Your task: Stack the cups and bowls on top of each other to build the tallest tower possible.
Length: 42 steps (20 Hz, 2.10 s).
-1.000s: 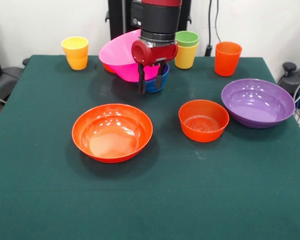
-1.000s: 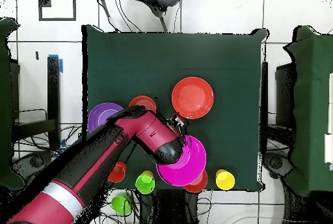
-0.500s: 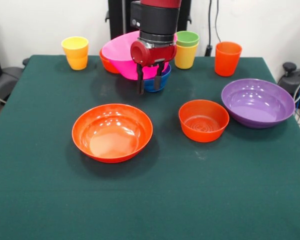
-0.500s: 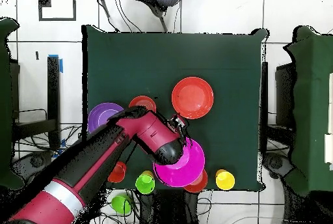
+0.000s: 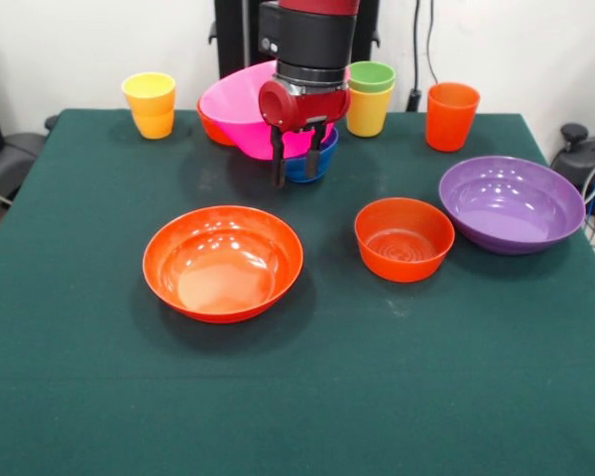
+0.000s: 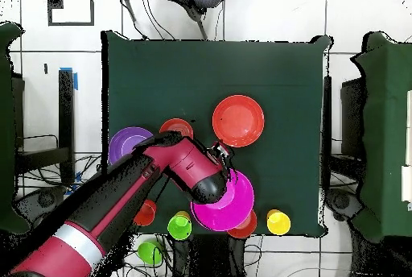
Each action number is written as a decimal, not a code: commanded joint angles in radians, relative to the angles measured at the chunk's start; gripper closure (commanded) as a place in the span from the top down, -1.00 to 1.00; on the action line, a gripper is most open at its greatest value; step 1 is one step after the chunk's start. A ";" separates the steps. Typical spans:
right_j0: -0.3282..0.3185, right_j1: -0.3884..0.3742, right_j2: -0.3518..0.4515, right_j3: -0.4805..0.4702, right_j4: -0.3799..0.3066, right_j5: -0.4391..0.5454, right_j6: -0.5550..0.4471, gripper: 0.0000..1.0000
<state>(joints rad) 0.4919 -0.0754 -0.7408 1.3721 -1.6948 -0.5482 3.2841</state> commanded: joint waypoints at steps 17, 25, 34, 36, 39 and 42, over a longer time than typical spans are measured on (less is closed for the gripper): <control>0.015 0.010 0.066 -0.039 0.029 -0.047 0.145 1.00; 0.088 -0.133 -0.023 0.086 -0.044 -0.260 0.155 1.00; 0.125 -0.231 -0.101 0.165 -0.038 -0.341 0.070 1.00; 0.121 -0.247 -0.101 0.199 -0.032 -0.346 0.018 1.00; 0.115 -0.216 -0.078 0.230 -0.065 -0.345 -0.069 1.00; 0.110 -0.208 -0.059 0.250 -0.070 -0.321 -0.113 1.00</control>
<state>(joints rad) 0.6211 -0.3102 -0.9290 1.5077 -1.7301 -0.8630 3.2841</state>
